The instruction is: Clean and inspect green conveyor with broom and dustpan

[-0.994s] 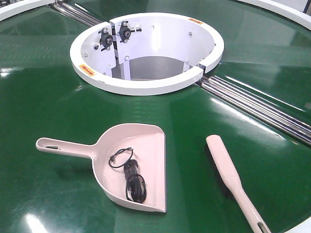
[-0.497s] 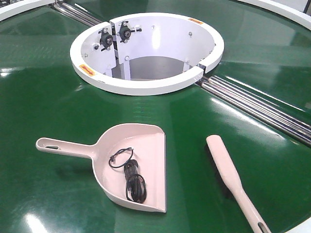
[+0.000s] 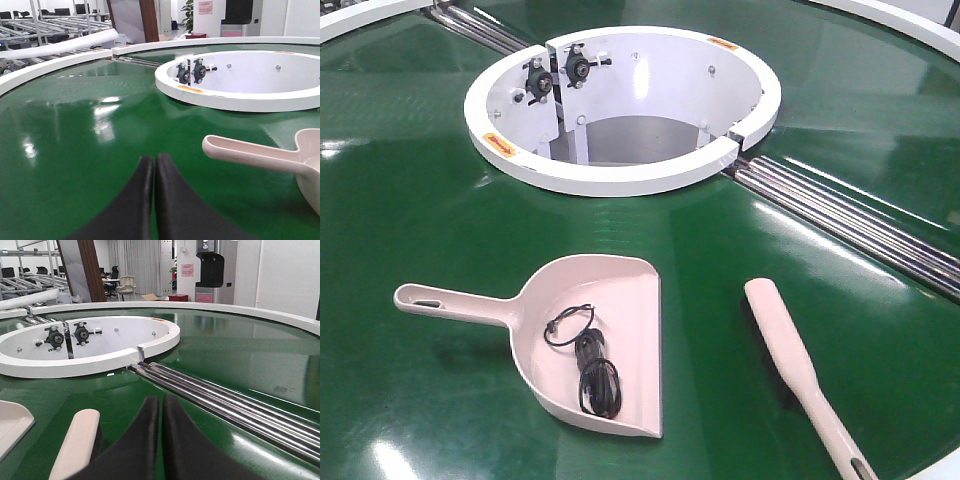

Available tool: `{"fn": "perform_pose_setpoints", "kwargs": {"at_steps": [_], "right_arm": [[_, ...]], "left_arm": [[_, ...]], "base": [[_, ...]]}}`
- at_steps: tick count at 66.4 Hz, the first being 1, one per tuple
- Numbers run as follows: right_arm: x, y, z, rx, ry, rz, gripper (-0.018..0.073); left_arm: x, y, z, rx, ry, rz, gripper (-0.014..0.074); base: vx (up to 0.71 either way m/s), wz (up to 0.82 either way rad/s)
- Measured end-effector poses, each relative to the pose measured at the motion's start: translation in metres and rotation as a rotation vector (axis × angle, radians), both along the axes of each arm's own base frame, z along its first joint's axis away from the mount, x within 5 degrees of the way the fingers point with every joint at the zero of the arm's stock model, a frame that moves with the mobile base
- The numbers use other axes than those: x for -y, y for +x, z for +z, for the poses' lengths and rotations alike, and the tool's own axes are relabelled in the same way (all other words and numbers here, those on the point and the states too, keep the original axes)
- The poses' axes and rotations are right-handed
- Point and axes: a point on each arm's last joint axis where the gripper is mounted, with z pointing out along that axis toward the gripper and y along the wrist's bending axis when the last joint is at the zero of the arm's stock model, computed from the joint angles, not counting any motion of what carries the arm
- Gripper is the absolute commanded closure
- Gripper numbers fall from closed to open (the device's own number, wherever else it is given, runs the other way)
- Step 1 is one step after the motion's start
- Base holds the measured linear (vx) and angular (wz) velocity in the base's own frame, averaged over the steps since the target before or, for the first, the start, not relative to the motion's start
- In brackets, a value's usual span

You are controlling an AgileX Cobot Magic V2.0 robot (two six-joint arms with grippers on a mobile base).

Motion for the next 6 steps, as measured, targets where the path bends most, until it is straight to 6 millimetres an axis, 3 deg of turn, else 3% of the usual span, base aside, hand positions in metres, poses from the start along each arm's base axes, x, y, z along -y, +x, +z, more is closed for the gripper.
{"fn": "perform_pose_setpoints", "kwargs": {"at_steps": [6], "right_arm": [[0.0000, 0.0000, 0.0000, 0.000, 0.000, 0.000, 0.0568]], "left_arm": [[0.0000, 0.0000, 0.0000, 0.000, 0.000, 0.000, 0.0619]], "base": [[0.00, 0.00]]}}
